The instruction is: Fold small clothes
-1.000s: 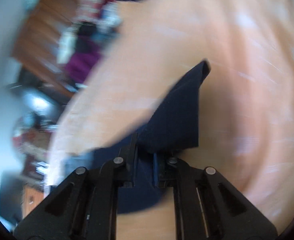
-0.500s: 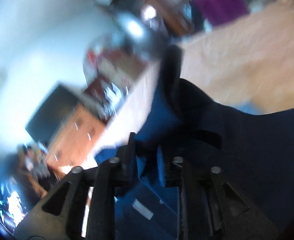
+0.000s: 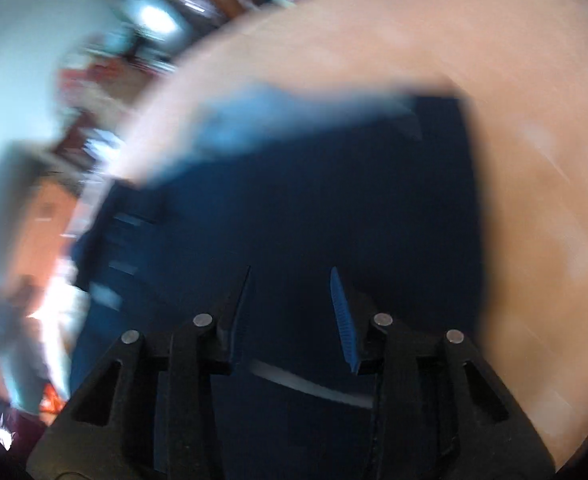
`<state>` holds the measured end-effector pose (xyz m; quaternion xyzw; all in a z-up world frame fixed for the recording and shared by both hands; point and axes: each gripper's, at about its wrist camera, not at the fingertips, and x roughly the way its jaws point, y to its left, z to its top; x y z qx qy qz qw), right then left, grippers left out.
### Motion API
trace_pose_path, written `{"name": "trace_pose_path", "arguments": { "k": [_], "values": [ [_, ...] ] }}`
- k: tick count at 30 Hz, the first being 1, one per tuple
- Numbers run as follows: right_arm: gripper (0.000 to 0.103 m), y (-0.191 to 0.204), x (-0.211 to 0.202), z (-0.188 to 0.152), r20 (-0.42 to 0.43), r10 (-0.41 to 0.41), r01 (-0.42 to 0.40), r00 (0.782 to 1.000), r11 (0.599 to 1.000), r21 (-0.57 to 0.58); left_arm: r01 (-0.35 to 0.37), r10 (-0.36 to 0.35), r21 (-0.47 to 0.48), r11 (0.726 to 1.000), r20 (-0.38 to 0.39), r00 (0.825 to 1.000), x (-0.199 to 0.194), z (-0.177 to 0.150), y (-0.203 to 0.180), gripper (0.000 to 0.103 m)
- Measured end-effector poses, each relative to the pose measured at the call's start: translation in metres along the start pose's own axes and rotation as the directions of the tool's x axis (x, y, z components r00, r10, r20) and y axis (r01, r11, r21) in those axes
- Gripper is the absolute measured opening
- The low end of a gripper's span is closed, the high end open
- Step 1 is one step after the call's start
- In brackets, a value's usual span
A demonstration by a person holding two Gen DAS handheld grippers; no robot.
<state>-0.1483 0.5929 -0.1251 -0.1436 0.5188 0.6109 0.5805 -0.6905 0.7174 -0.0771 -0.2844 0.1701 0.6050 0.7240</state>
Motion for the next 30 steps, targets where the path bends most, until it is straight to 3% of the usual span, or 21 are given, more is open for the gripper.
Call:
{"name": "trace_pose_path", "arguments": {
  "k": [1,2,3,5,7,12,15,16,17,22,24,26,28,30],
  "values": [
    [0.016,-0.012,0.0,-0.008,-0.002,0.007,-0.007,1.0,1.0,0.02,-0.004,0.003,-0.023,1.0,-0.007,1.0,0.002,-0.001,0.008,0.103],
    [0.017,-0.016,-0.006,-0.01,0.01,0.009,-0.009,1.0,1.0,0.029,-0.004,0.004,-0.046,0.999,-0.018,1.0,0.005,-0.002,0.016,0.103],
    [0.023,-0.015,-0.013,-0.012,0.02,0.017,-0.017,1.0,0.999,0.03,0.002,-0.005,-0.077,0.997,-0.04,0.999,0.009,-0.001,0.028,0.103],
    [0.061,-0.007,-0.029,-0.017,0.077,0.041,-0.044,0.996,0.998,0.043,-0.003,-0.007,-0.147,0.989,-0.072,0.997,0.016,0.002,0.057,0.103],
    [0.07,0.002,-0.038,-0.02,0.116,0.082,-0.089,0.99,0.994,0.06,-0.055,0.036,-0.23,0.972,-0.087,0.996,0.024,0.007,0.098,0.103],
    [0.07,0.022,-0.028,-0.025,0.084,0.128,-0.133,0.988,0.989,0.068,-0.065,0.014,-0.424,0.903,-0.123,0.992,0.065,0.023,0.181,0.101],
    [0.07,0.031,-0.022,-0.029,0.07,0.136,-0.14,0.988,0.989,0.042,-0.118,0.031,-0.468,0.876,-0.19,0.981,0.106,0.029,0.216,0.086],
    [0.07,0.034,-0.02,-0.029,0.069,0.14,-0.142,0.988,0.989,0.036,-0.145,0.049,-0.469,0.871,-0.212,0.976,0.116,0.031,0.222,0.076],
    [0.07,0.035,-0.021,-0.027,0.067,0.141,-0.144,0.988,0.989,0.034,-0.169,0.069,-0.463,0.87,-0.226,0.972,0.128,0.034,0.23,0.073],
    [0.071,0.042,-0.008,-0.03,0.046,0.13,-0.131,0.99,0.991,0.033,-0.207,0.128,-0.464,0.861,-0.197,0.972,0.157,0.048,0.246,0.072],
    [0.071,0.043,-0.007,-0.032,0.05,0.123,-0.125,0.991,0.991,0.041,-0.213,0.138,-0.459,0.862,-0.192,0.972,0.165,0.052,0.249,0.063],
    [0.061,0.043,-0.01,-0.032,0.071,0.126,-0.13,0.989,0.99,0.053,-0.187,0.109,-0.439,0.879,-0.197,0.974,0.173,0.058,0.246,0.001],
    [0.049,0.039,-0.016,-0.032,0.097,0.144,-0.151,0.985,0.986,0.074,-0.097,0.039,-0.402,0.91,-0.151,0.988,0.166,0.071,0.218,0.002],
    [0.046,0.033,-0.021,-0.031,0.118,0.158,-0.17,0.98,0.98,0.102,0.042,-0.075,-0.331,0.943,-0.089,0.993,0.153,0.086,0.169,0.003]
  ]
}}
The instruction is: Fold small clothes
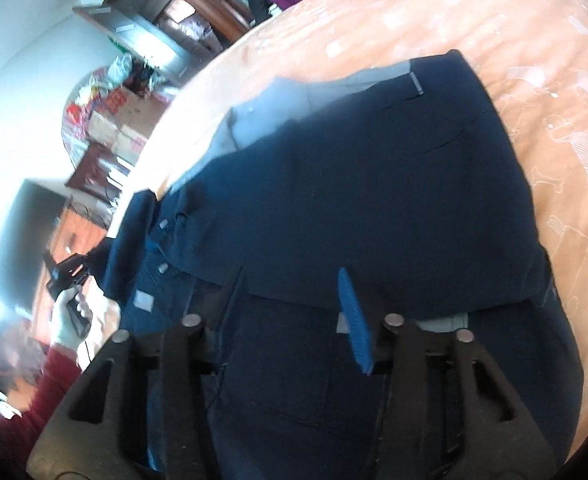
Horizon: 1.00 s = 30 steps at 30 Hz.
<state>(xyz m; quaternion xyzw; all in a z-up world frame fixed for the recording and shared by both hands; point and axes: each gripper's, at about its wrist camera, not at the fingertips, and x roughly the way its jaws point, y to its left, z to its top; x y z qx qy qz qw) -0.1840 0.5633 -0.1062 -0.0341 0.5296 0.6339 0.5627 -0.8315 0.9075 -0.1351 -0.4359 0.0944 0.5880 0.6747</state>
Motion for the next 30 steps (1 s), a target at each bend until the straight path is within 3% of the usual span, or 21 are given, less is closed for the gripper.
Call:
{"name": "trace_pose_path", "arguments": {
  "k": [2,4,6,8,9,10,11,12,13,15,16,19,21,24,25,28,30],
  "values": [
    [0.045,-0.006,-0.006,0.002,0.013,0.01,-0.011,1.0,1.0,0.023,0.142,-0.143,0.099,0.985,0.0,0.99,-0.014,-0.01,-0.066,0.003],
    [0.045,-0.011,-0.017,0.005,0.033,0.022,-0.023,0.999,0.999,0.039,0.315,-0.318,0.197,0.928,-0.021,0.948,-0.032,-0.028,-0.151,0.003],
    [0.045,-0.016,-0.032,0.006,0.054,0.026,-0.027,0.998,0.999,0.034,0.474,-0.475,0.271,0.838,-0.066,0.878,-0.048,-0.053,-0.231,0.003],
    [0.045,-0.026,-0.048,0.007,0.08,0.024,-0.027,0.996,0.999,0.043,0.587,-0.58,0.302,0.751,-0.125,0.805,-0.055,-0.079,-0.294,0.007],
    [0.045,-0.034,-0.056,0.006,0.094,0.018,-0.023,0.995,0.998,0.056,0.649,-0.628,0.32,0.691,-0.18,0.757,-0.054,-0.1,-0.332,0.008],
    [0.046,-0.042,-0.062,0.005,0.102,0.012,-0.019,0.995,0.997,0.071,0.698,-0.66,0.325,0.637,-0.238,0.713,-0.05,-0.124,-0.366,0.014],
    [0.048,-0.05,-0.068,0.004,0.106,0.006,-0.016,0.994,0.996,0.093,0.743,-0.671,0.331,0.581,-0.322,0.668,-0.042,-0.148,-0.396,0.031],
    [0.049,-0.063,-0.075,0.002,0.114,0.005,-0.02,0.994,0.991,0.13,0.773,-0.651,0.339,0.536,-0.417,0.635,-0.032,-0.172,-0.42,0.04],
    [0.051,-0.071,-0.079,0.001,0.118,0.008,-0.026,0.993,0.988,0.15,0.782,-0.622,0.344,0.52,-0.475,0.623,-0.027,-0.19,-0.433,0.043],
    [0.052,-0.082,-0.086,0.001,0.125,0.001,-0.021,0.992,0.986,0.165,0.804,-0.577,0.333,0.493,-0.567,0.589,-0.018,-0.225,-0.441,0.041],
    [0.052,-0.085,-0.088,0.003,0.125,-0.002,-0.018,0.992,0.987,0.159,0.799,-0.563,0.335,0.5,-0.575,0.594,-0.017,-0.232,-0.435,0.041],
    [0.052,-0.087,-0.084,0.016,0.119,0.015,-0.031,0.993,0.991,0.132,0.743,-0.541,0.325,0.586,-0.525,0.657,-0.013,-0.22,-0.391,0.042],
    [0.052,-0.083,-0.075,0.028,0.121,0.03,-0.043,0.992,0.993,0.106,0.667,-0.499,0.339,0.663,-0.464,0.732,-0.016,-0.208,-0.35,0.052],
    [0.052,-0.075,-0.059,0.043,0.11,0.042,-0.052,0.993,0.995,0.088,0.483,-0.327,0.32,0.815,-0.434,0.84,0.006,-0.188,-0.276,0.054],
    [0.052,-0.069,-0.055,0.044,0.109,0.051,-0.06,0.993,0.995,0.084,0.438,-0.294,0.311,0.843,-0.415,0.861,0.004,-0.181,-0.257,0.053],
    [0.055,-0.044,-0.042,0.035,0.055,0.075,-0.075,0.996,0.997,-0.001,0.33,-0.223,0.323,0.887,-0.324,0.919,-0.027,-0.165,-0.205,0.053],
    [0.056,-0.03,-0.029,0.023,0.007,0.092,-0.091,0.996,0.995,-0.031,0.246,-0.136,0.371,0.896,-0.299,0.944,-0.046,-0.166,-0.178,0.053]
  ]
}}
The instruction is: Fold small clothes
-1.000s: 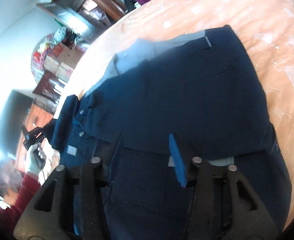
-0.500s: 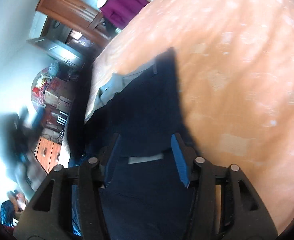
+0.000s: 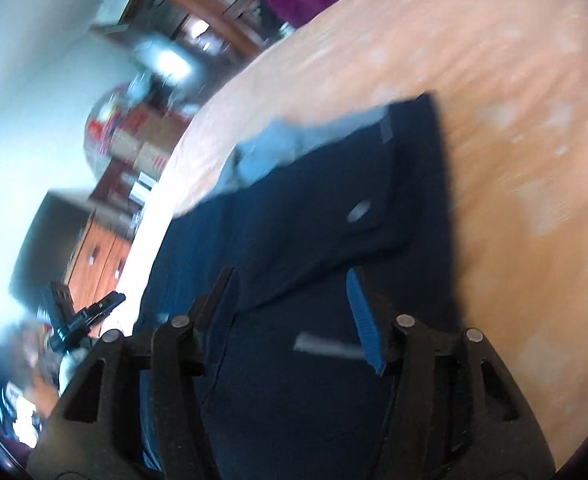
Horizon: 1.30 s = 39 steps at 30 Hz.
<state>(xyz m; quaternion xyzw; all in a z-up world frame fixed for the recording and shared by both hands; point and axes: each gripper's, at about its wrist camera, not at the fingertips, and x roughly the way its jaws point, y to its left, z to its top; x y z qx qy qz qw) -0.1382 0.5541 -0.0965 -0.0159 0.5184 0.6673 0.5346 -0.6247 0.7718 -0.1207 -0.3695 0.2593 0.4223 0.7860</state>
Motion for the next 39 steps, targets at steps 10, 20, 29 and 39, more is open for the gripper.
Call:
{"name": "trace_pose_path", "arguments": {
  "k": [10,20,29,39],
  "values": [
    [0.058,0.031,0.04,-0.032,-0.085,0.051,-0.053,0.995,0.998,-0.019,-0.252,0.289,0.243,0.937,-0.132,0.948,0.031,-0.036,-0.004,0.053],
    [0.06,0.057,0.058,-0.036,-0.113,0.064,-0.071,0.992,0.996,-0.057,-0.429,0.442,0.181,0.885,-0.037,0.896,0.052,-0.038,0.021,0.05],
    [0.059,0.179,0.147,-0.006,-0.247,0.184,-0.255,0.951,0.92,-0.297,-0.287,0.286,-0.05,0.957,-0.028,0.958,0.031,-0.047,0.069,0.057],
    [0.022,0.279,0.354,-0.028,-0.662,0.143,-0.431,0.736,0.852,-0.295,-0.247,0.244,-0.091,0.965,-0.037,0.969,0.034,-0.052,0.076,0.059]
  ]
}}
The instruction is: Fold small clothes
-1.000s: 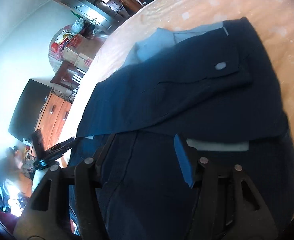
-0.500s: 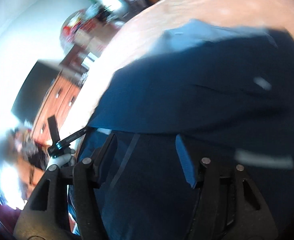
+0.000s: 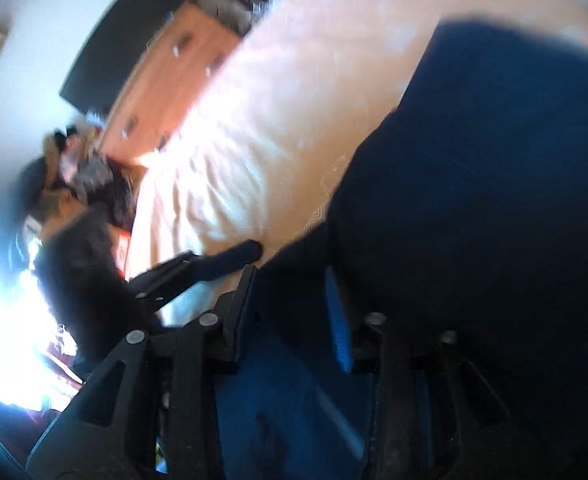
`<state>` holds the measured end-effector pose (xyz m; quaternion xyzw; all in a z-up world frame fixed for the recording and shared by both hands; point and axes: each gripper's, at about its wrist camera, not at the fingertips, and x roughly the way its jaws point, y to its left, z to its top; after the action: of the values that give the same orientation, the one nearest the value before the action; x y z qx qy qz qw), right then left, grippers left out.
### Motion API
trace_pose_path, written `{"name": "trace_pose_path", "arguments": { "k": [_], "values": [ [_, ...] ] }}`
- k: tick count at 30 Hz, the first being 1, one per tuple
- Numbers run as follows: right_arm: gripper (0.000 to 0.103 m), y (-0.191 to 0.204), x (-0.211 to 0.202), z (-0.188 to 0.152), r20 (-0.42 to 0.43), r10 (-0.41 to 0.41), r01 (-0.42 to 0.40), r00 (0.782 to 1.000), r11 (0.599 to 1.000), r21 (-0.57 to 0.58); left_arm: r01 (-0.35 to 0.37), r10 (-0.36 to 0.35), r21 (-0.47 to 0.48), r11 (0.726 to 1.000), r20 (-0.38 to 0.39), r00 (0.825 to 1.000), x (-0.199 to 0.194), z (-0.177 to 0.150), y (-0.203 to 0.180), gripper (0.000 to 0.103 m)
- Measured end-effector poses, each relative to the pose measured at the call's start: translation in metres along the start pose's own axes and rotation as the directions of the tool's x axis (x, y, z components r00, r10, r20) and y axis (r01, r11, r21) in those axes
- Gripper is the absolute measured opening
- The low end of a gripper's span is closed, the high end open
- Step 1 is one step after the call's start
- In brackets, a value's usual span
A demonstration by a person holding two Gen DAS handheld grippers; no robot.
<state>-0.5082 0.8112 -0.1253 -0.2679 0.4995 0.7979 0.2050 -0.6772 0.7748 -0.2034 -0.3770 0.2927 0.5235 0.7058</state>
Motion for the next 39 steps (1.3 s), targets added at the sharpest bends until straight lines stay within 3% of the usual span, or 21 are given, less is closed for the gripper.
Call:
{"name": "trace_pose_path", "arguments": {
  "k": [2,3,8,12,14,15,16,17,19,23,25,29,30,31,32,34,35,36,37,38,39],
  "values": [
    [0.003,-0.014,0.004,0.013,0.001,0.012,-0.012,1.0,1.0,0.026,0.019,-0.019,-0.018,1.0,0.0,1.0,0.003,-0.001,0.004,0.059],
    [0.0,-0.024,0.004,0.019,0.012,0.018,-0.019,1.0,0.999,0.05,0.031,-0.031,-0.026,0.999,0.005,1.0,0.003,-0.002,0.006,0.059],
    [0.0,-0.053,0.006,0.053,0.054,0.008,-0.013,0.999,0.994,0.106,0.059,-0.058,-0.041,0.997,0.017,0.998,0.002,-0.003,0.008,0.06],
    [0.0,-0.058,0.005,0.079,0.087,-0.064,0.057,0.994,0.995,0.082,0.074,-0.073,-0.049,0.996,0.021,0.997,0.002,-0.003,0.01,0.06],
    [0.0,-0.072,-0.012,0.083,0.152,-0.095,0.074,0.984,0.987,0.142,0.081,-0.08,-0.051,0.995,0.02,0.997,0.002,-0.002,0.01,0.061],
    [0.0,-0.078,-0.031,0.082,0.211,-0.148,0.11,0.966,0.977,0.181,0.082,-0.081,-0.052,0.995,0.017,0.997,0.002,-0.001,0.01,0.061],
    [0.009,-0.075,-0.045,0.077,0.25,-0.195,0.147,0.948,0.969,0.197,0.083,-0.083,-0.052,0.995,0.013,0.996,0.001,0.0,0.01,0.061],
    [0.025,-0.067,-0.063,0.066,0.291,-0.222,0.166,0.93,0.965,0.205,0.095,-0.095,-0.059,0.994,0.01,0.995,-0.001,0.0,0.011,0.061],
    [0.039,-0.046,-0.098,0.029,0.369,-0.198,0.145,0.908,0.975,0.166,0.142,-0.141,-0.091,0.986,0.02,0.99,-0.013,0.002,0.016,0.061],
    [0.044,-0.024,-0.167,-0.083,0.452,-0.248,0.21,0.857,0.969,0.133,0.093,-0.09,-0.027,0.995,0.092,0.992,-0.053,0.001,0.013,0.059],
    [0.045,-0.038,-0.204,-0.137,0.448,-0.37,0.299,0.814,0.928,0.224,0.093,-0.09,-0.014,0.996,0.14,0.986,-0.071,0.008,0.009,0.059],
    [0.045,-0.103,-0.269,-0.22,0.402,-0.528,0.346,0.748,0.827,0.442,0.151,-0.163,0.087,0.985,0.145,0.976,-0.071,0.029,-0.021,0.059],
    [0.041,-0.121,-0.274,-0.236,0.36,-0.557,0.363,0.749,0.798,0.481,0.182,-0.197,0.13,0.975,0.112,0.974,-0.059,0.034,-0.036,0.059],
    [0.016,-0.141,-0.274,-0.254,0.339,-0.516,0.3,0.786,0.8,0.52,0.212,-0.227,0.157,0.965,0.083,0.97,-0.049,0.036,-0.046,0.06],
    [0.0,-0.151,-0.278,-0.266,0.349,-0.505,0.263,0.79,0.792,0.551,0.232,-0.244,0.173,0.957,0.052,0.968,-0.037,0.037,-0.053,0.061],
    [0.0,-0.155,-0.292,-0.282,0.354,-0.516,0.245,0.78,0.772,0.587,0.181,-0.171,0.171,0.968,-0.07,0.983,0.006,0.03,-0.06,0.059],
    [0.012,-0.15,-0.299,-0.287,0.352,-0.54,0.267,0.765,0.763,0.589,0.158,-0.14,0.157,0.975,-0.118,0.983,0.021,0.027,-0.056,0.052],
    [0.024,-0.141,-0.305,-0.292,0.354,-0.552,0.285,0.755,0.762,0.582,0.177,-0.164,0.126,0.976,-0.106,0.981,0.021,0.025,-0.05,0.053],
    [0.051,-0.133,-0.309,-0.294,0.36,-0.551,0.292,0.753,0.769,0.569,0.183,-0.173,0.112,0.977,-0.097,0.98,0.015,0.026,-0.047,0.053],
    [0.059,-0.119,-0.316,-0.304,0.366,-0.544,0.301,0.755,0.783,0.544,0.166,-0.155,0.114,0.979,-0.098,0.983,0.009,0.025,-0.044,0.053],
    [0.059,-0.11,-0.32,-0.313,0.356,-0.54,0.315,0.763,0.791,0.525,0.148,-0.136,0.125,0.981,-0.101,0.986,-0.002,0.022,-0.04,0.053]
  ]
}}
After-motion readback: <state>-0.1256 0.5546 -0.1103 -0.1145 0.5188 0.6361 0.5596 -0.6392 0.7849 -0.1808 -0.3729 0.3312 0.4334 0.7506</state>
